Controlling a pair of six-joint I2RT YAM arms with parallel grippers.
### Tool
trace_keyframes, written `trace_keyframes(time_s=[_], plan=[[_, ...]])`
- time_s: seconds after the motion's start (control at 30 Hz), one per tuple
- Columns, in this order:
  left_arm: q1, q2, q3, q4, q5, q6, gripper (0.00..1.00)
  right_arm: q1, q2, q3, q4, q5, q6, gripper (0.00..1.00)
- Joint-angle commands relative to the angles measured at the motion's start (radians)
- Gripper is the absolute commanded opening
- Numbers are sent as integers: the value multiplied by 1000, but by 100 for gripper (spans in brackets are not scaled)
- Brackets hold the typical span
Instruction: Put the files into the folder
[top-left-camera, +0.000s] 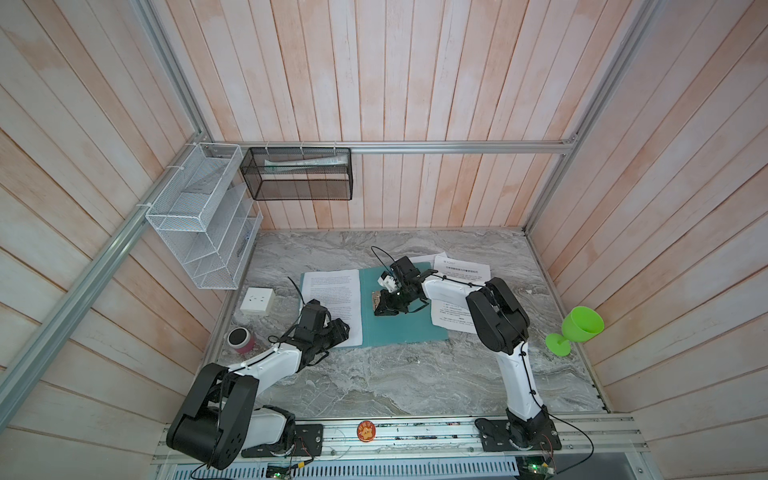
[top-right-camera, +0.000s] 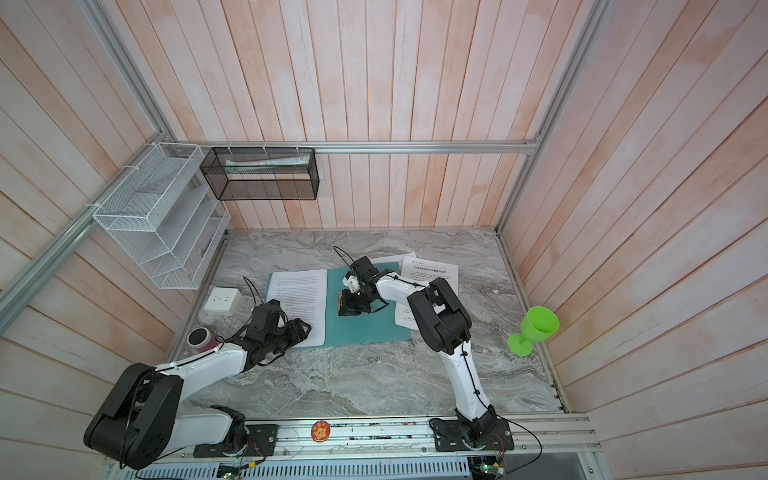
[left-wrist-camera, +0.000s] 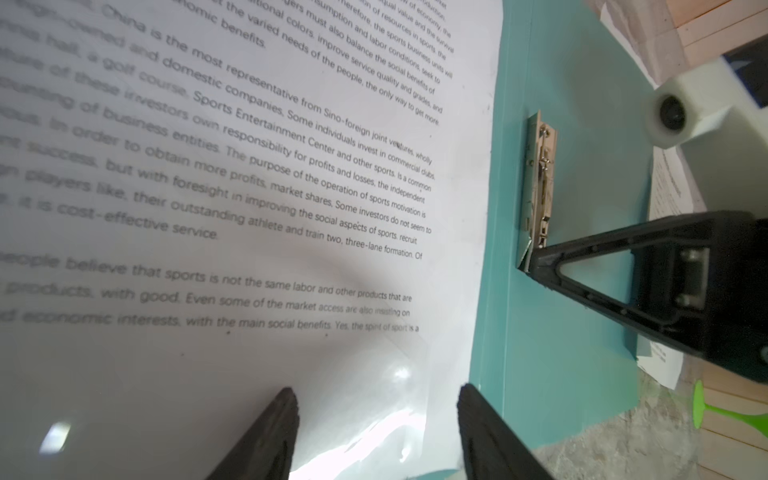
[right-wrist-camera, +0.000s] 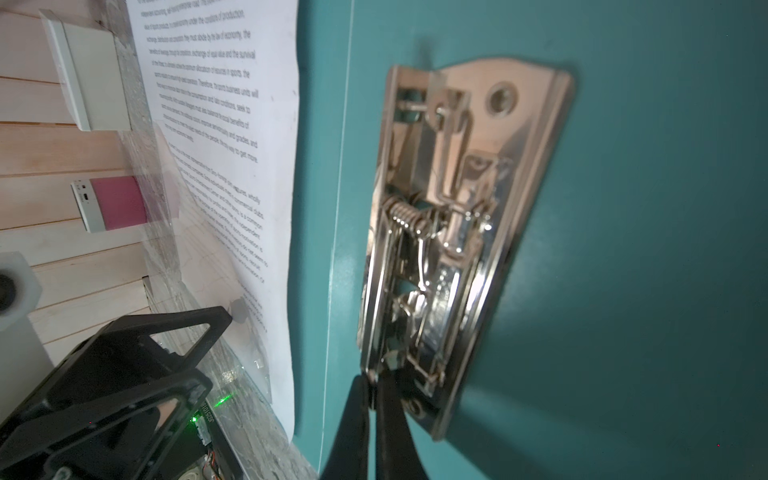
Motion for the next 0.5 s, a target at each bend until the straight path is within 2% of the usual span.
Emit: trace_keyframes(time_s=[0.0,0.13,0.27,0.37,0.47], plan=[[-2,46,-31,-149,-34,-24,64,-6,95,-2,-193,241,-55,0],[-2,60,-41,-132,-21,-36,64,1,110,-29,-255,356,-100,0],[-5,135,-72,-60,23,-68,64,1,109,-35,-274,380,-129,0],[-13,128,-79,-52,10,-87,64,7,124,-24,-291,434,-151,0],[-13,114,-73,-66,-5,-88,64,8,146,-28,-290,423,-163,0]])
